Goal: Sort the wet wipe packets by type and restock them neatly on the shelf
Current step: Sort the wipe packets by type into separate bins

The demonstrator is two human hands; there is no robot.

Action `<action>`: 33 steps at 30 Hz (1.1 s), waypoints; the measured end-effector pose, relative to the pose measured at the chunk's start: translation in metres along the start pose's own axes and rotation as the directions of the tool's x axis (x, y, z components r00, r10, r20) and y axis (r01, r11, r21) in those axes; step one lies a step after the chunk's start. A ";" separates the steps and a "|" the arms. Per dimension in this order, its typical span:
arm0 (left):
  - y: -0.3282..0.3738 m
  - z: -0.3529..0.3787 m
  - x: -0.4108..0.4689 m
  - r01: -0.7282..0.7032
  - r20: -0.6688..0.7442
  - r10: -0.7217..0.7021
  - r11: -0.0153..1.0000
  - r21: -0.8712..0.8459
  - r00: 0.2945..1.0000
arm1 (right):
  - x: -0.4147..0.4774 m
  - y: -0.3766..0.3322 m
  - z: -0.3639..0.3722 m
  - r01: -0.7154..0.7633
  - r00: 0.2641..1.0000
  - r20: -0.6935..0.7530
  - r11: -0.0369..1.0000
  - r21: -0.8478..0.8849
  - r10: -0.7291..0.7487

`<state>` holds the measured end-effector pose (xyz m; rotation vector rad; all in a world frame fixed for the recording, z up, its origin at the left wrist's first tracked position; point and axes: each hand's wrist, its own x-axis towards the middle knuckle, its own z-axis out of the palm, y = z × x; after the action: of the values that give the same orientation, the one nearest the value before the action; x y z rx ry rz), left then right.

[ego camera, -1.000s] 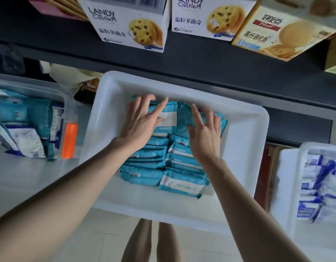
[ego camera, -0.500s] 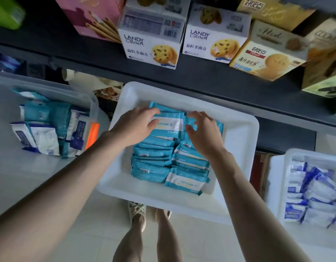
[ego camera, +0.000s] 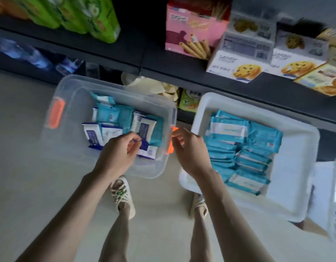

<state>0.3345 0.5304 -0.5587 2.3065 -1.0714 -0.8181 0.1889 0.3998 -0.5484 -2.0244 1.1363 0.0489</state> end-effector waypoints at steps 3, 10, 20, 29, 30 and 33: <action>-0.052 -0.027 -0.008 0.052 0.054 -0.051 0.999 -0.016 0.997 | 0.005 -0.034 0.054 -0.087 0.996 0.007 0.995 0.056 0.087; -0.132 -0.042 0.022 0.208 0.110 -0.198 0.974 -0.090 0.974 | 0.039 -0.066 0.135 -0.236 0.972 0.027 0.956 0.176 0.235; -0.210 0.008 0.086 0.693 0.120 -0.685 0.720 -0.039 0.719 | 0.102 -0.024 0.223 -0.497 0.866 0.106 0.865 0.066 0.489; -0.243 0.031 0.109 0.813 0.165 -0.803 0.530 -0.242 0.573 | 0.119 0.002 0.262 -0.685 0.714 -0.055 0.713 0.147 0.698; -0.244 0.031 0.110 0.812 0.166 -0.801 0.534 -0.236 0.575 | 0.122 0.004 0.263 -0.686 0.705 -0.082 0.706 0.173 0.705; -0.251 0.033 0.113 0.800 0.169 -0.782 0.578 -0.160 0.600 | 0.130 0.006 0.266 -0.688 0.670 -0.087 0.660 0.301 0.737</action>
<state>0.5001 0.5832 -0.7746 2.5306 0.1482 -1.2770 0.3491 0.4805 -0.7839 -1.2633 1.9272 0.0968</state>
